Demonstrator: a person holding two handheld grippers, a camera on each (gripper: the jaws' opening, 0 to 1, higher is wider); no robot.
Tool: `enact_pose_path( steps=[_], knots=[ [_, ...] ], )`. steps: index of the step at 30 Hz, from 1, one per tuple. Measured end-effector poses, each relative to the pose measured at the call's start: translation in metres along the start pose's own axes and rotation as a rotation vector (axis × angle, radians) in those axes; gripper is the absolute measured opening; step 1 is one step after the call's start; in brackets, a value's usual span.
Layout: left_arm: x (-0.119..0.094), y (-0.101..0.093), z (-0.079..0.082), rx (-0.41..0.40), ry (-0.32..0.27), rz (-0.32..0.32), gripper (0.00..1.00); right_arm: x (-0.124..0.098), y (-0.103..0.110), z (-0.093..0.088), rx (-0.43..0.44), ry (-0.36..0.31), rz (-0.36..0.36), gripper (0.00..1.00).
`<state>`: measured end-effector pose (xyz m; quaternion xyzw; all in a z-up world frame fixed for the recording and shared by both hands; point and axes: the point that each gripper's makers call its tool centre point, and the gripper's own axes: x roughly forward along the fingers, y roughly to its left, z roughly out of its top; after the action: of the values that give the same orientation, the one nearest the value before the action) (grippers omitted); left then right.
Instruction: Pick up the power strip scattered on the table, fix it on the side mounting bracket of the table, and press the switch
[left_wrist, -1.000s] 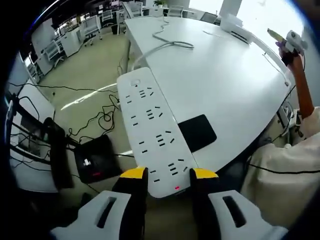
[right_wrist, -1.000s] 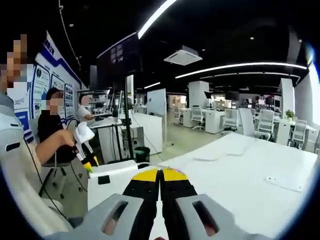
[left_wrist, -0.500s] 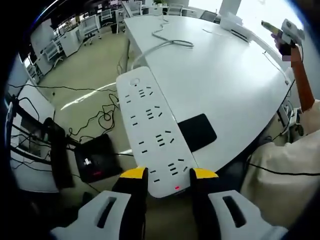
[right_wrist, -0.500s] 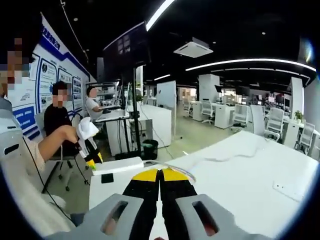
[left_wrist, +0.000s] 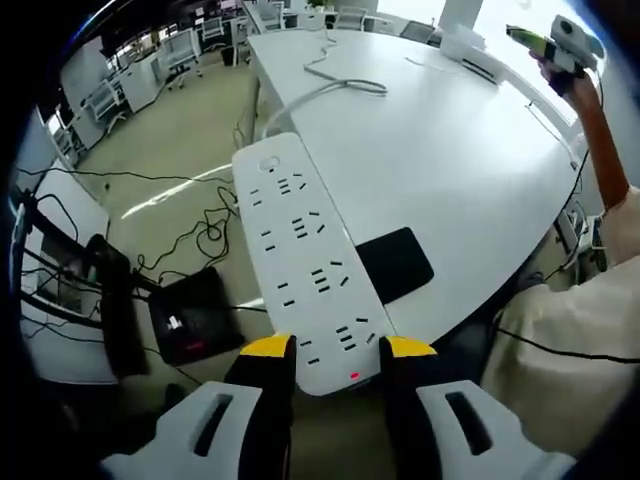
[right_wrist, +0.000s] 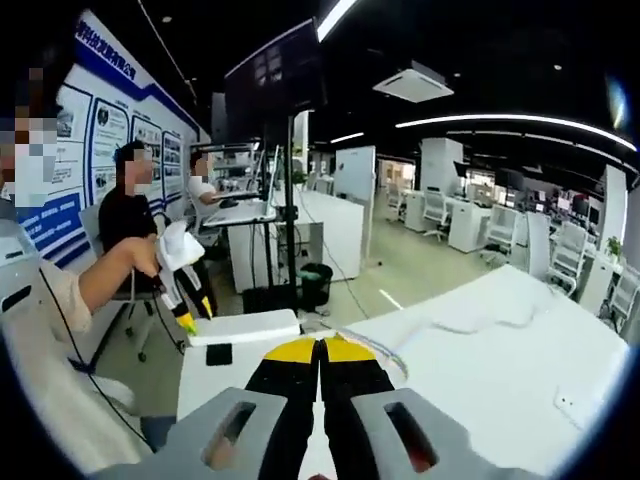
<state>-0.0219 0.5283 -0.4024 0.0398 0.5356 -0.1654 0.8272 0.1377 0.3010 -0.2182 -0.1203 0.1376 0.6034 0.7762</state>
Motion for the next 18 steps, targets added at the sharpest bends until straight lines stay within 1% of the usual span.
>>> enact_pose_path(
  steps=[5,11,18],
  knots=[
    [0.000,0.000,0.000,0.000,-0.007,0.000,0.38,0.019,0.005,0.006,-0.036,0.042,0.036,0.00],
    [0.000,0.000,0.000,0.002,0.002,-0.001,0.38,0.041,0.007,0.012,-0.068,0.087,0.070,0.00],
    [0.000,0.000,0.000,0.004,0.009,-0.001,0.38,0.063,0.013,0.015,-0.089,0.121,0.108,0.00]
  ],
)
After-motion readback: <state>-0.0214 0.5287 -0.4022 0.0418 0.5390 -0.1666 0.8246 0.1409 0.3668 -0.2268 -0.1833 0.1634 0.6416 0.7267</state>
